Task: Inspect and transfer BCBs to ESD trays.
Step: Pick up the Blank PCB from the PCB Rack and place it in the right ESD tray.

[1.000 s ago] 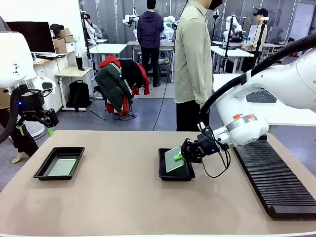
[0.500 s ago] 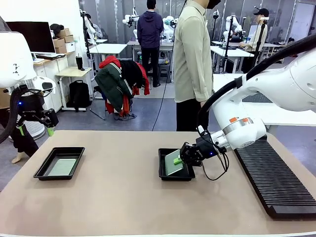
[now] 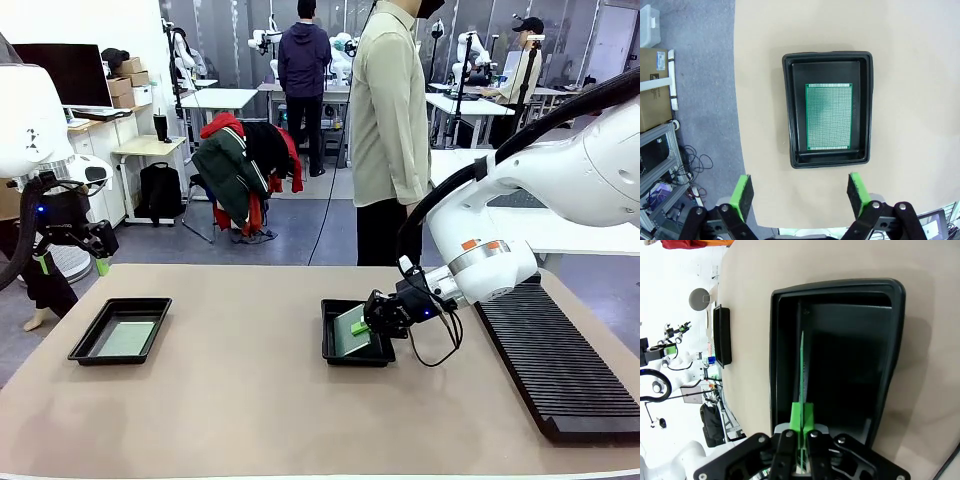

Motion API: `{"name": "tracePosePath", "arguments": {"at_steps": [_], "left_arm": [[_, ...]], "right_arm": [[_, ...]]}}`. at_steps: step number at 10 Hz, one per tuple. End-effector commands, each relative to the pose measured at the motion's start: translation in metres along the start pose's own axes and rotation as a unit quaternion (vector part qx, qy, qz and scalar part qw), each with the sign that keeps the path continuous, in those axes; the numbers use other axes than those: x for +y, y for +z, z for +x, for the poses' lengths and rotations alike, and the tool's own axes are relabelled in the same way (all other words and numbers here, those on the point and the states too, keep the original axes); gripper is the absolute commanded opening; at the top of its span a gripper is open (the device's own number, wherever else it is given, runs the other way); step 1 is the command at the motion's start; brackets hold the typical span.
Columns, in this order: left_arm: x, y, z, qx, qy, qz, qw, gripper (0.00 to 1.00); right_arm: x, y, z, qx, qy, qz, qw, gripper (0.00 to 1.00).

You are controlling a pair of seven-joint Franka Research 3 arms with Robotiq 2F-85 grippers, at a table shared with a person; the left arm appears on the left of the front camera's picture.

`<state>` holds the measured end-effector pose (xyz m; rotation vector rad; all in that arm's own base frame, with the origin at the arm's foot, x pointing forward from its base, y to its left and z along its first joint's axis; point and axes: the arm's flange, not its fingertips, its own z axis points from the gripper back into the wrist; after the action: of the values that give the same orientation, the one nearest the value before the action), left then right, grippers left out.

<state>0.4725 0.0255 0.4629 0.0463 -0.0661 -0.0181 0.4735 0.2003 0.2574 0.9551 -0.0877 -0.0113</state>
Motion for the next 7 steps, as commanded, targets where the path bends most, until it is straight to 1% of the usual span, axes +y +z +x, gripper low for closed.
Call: {"name": "tracePosePath", "arguments": {"at_steps": [1, 3, 6, 7], "left_arm": [[0.001, -0.001, -0.001, -0.003, 0.002, 0.000, 1.000, 1.00], [0.001, -0.001, -0.001, -0.003, 0.002, 0.000, 1.000, 1.00], [0.001, -0.001, -0.001, -0.003, 0.002, 0.000, 1.000, 1.00], [0.001, -0.001, -0.001, -0.003, 0.002, 0.000, 1.000, 1.00]], "right_arm": [[0.000, 0.000, 0.000, 0.001, 0.000, 0.002, 1.000, 0.02], [0.000, 0.000, 0.000, 0.000, 0.000, 0.000, 1.000, 0.02], [0.016, -0.007, -0.004, 0.002, -0.001, -0.043, 0.999, 0.02], [0.021, -0.008, -0.005, 0.004, 0.000, -0.055, 0.998, 0.06]]}}
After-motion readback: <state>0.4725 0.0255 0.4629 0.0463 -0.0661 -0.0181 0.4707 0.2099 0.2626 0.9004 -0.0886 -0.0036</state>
